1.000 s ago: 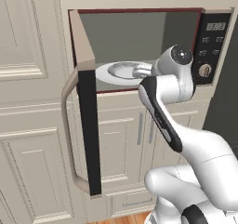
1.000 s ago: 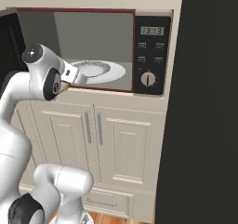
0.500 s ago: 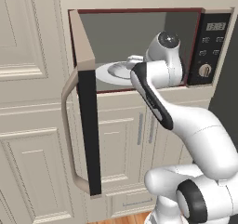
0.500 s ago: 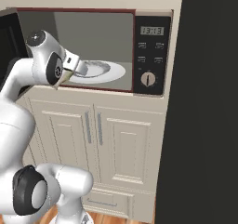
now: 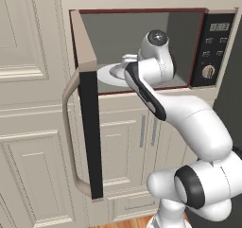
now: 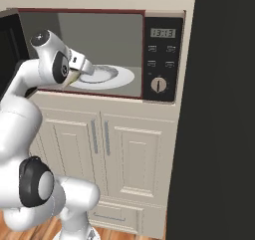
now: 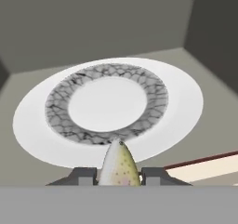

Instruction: Transport the fish from the fridge to the microwave and turn on the microwave.

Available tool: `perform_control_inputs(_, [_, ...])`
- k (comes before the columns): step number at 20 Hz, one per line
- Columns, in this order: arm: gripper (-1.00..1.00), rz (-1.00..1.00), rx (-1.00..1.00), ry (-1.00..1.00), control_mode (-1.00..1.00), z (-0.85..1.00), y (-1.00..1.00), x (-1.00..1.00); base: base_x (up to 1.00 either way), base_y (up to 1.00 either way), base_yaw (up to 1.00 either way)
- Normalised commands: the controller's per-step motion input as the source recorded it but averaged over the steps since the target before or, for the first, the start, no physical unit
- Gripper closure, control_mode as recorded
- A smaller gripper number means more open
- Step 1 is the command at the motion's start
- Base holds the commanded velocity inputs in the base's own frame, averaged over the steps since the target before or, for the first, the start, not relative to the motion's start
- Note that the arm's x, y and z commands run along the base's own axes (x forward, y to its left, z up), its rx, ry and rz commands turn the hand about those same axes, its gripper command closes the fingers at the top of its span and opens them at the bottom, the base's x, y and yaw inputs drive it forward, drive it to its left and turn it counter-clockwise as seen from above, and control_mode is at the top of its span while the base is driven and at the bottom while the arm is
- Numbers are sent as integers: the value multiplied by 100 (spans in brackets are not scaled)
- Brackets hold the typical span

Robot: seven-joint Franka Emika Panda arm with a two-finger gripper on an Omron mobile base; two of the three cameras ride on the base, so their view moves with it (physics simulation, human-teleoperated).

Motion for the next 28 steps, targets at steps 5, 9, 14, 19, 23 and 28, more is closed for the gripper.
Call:
perform_control_inputs(5, [100,0,0,0,-100,0,0,43,0,0,0])
perform_control_inputs(9, [100,0,0,2,-100,0,0,45,0,0,0])
perform_control_inputs(14, [100,0,0,0,-100,-3,0,40,0,0,0])
perform_control_inputs(19, [100,0,0,0,-100,-5,0,39,0,0,0])
perform_control_inputs(23, [100,0,0,0,-100,-11,0,34,0,0,0])
perform_control_inputs(28, [100,0,0,0,-100,-12,0,37,0,0,0])
